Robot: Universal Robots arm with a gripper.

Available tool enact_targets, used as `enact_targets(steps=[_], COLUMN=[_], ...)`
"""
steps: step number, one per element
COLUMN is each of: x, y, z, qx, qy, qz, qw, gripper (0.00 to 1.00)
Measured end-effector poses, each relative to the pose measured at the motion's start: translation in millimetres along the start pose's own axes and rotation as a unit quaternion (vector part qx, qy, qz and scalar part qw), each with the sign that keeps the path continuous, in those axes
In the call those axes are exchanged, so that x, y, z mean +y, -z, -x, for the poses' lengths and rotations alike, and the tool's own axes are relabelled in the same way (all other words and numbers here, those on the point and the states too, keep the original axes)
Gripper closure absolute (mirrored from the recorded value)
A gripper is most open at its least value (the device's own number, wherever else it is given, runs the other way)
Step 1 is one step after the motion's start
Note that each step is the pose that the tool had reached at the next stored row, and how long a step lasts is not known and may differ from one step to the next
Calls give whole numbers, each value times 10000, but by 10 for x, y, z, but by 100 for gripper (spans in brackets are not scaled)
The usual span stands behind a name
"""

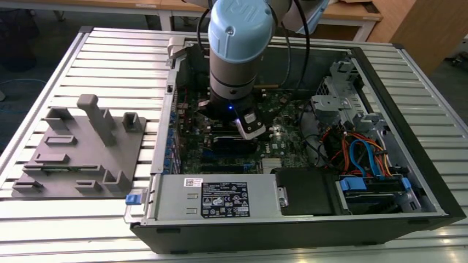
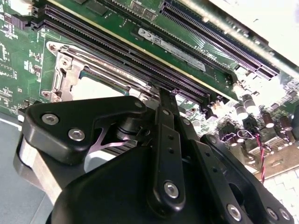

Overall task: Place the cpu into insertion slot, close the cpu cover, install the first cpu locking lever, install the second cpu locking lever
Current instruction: 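Install the second cpu locking lever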

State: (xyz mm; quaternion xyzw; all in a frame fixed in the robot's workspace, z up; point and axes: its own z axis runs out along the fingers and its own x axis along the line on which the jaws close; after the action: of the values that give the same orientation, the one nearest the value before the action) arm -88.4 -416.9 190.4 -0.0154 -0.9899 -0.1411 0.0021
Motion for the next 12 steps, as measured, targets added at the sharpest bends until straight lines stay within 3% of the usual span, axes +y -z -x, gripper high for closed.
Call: enact_targets(steps=[8,12], x=[-1,0], y=[-12,-12], z=[-1,-1], qx=[1,1], qy=[0,0], qz=[55,59], qw=[10000,10000], gripper=[90,90])
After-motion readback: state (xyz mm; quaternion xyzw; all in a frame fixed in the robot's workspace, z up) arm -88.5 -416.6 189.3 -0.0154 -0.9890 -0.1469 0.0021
